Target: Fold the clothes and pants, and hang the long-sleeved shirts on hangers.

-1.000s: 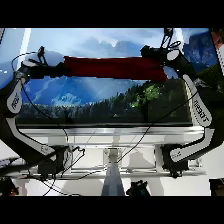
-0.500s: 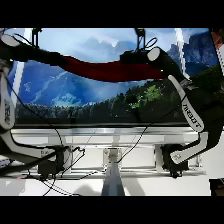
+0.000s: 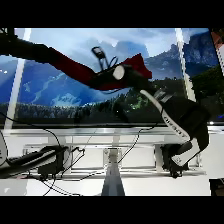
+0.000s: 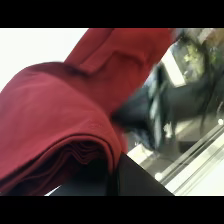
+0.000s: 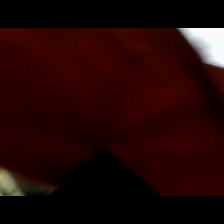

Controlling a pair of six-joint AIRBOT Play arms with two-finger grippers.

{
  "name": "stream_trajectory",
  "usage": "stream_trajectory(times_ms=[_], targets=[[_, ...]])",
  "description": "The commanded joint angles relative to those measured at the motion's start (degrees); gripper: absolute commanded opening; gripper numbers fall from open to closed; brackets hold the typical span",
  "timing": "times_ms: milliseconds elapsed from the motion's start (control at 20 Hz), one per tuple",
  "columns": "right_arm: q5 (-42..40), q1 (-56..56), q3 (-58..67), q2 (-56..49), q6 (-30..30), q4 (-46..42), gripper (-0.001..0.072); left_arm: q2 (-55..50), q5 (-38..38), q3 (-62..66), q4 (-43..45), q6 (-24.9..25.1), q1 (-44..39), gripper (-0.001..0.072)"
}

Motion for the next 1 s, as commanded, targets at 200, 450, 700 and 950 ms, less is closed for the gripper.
stream_trajectory(times_ms=[200, 450, 700, 950], targets=[[5.73, 3.17, 6.47, 0.39, 2.05, -9.70, 0.0010, -1.86, 0.02, -0.02, -0.57, -1.14, -3.23, 0.0010], [15.26, -12.81, 7.45, 3.82, 6.25, -26.99, 0.0011, -10.10, 12.48, -0.02, -1.03, -1.18, -16.70, 0.0010], [22.60, -33.07, 7.56, 6.05, 11.43, -29.07, 0.0011, -19.41, 45.75, 0.00, -1.51, -1.05, -36.57, 0.0012], [27.93, -43.78, 7.50, 5.86, 11.76, -28.50, 0.0319, -26.29, 61.51, 0.00, 1.86, -2.27, -45.55, 0.0701]])
